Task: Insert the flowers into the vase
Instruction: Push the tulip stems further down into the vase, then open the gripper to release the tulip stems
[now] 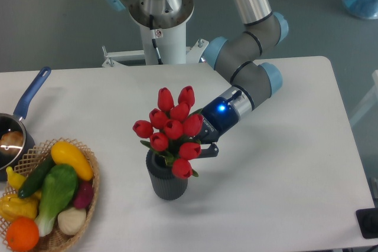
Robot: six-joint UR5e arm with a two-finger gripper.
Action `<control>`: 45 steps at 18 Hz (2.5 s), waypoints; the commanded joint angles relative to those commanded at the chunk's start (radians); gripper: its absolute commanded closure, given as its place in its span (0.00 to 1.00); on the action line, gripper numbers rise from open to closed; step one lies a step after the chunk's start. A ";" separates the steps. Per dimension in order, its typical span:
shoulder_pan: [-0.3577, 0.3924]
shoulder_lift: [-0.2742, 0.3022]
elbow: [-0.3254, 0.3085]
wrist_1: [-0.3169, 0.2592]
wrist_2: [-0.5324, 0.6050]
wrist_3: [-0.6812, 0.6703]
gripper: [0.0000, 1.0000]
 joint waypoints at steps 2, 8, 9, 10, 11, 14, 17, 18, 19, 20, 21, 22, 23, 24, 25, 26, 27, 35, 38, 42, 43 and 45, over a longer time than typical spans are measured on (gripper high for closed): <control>0.000 0.000 0.000 0.000 0.000 0.000 0.75; 0.000 0.000 0.000 0.000 0.000 0.000 0.72; 0.000 0.000 0.000 0.000 0.000 0.000 0.67; 0.000 0.000 0.000 0.000 0.000 0.002 0.61; 0.000 0.000 0.000 0.000 0.000 0.003 0.61; 0.000 -0.002 0.000 0.000 0.000 0.003 0.58; 0.002 -0.002 0.000 -0.002 0.000 0.026 0.51; 0.002 -0.002 0.000 -0.002 0.000 0.026 0.51; 0.002 -0.002 0.000 -0.002 0.000 0.026 0.51; 0.000 -0.002 0.000 -0.002 0.002 0.026 0.51; 0.000 -0.002 0.000 -0.003 0.002 0.026 0.51; 0.002 -0.002 0.000 -0.003 0.002 0.026 0.51; 0.002 -0.002 -0.002 -0.003 0.002 0.026 0.49; 0.002 -0.002 -0.002 -0.002 0.002 0.028 0.47; 0.002 -0.002 -0.002 -0.002 0.002 0.028 0.45; 0.002 0.000 -0.002 -0.002 0.003 0.028 0.41; 0.002 0.000 -0.002 -0.002 0.003 0.028 0.39; 0.005 0.002 -0.003 -0.002 0.008 0.028 0.12; 0.005 0.003 -0.005 -0.002 0.008 0.026 0.01; 0.006 0.005 -0.006 -0.003 0.009 0.026 0.00; 0.006 0.005 -0.006 -0.003 0.009 0.026 0.00; 0.011 0.005 -0.006 -0.003 0.009 0.026 0.00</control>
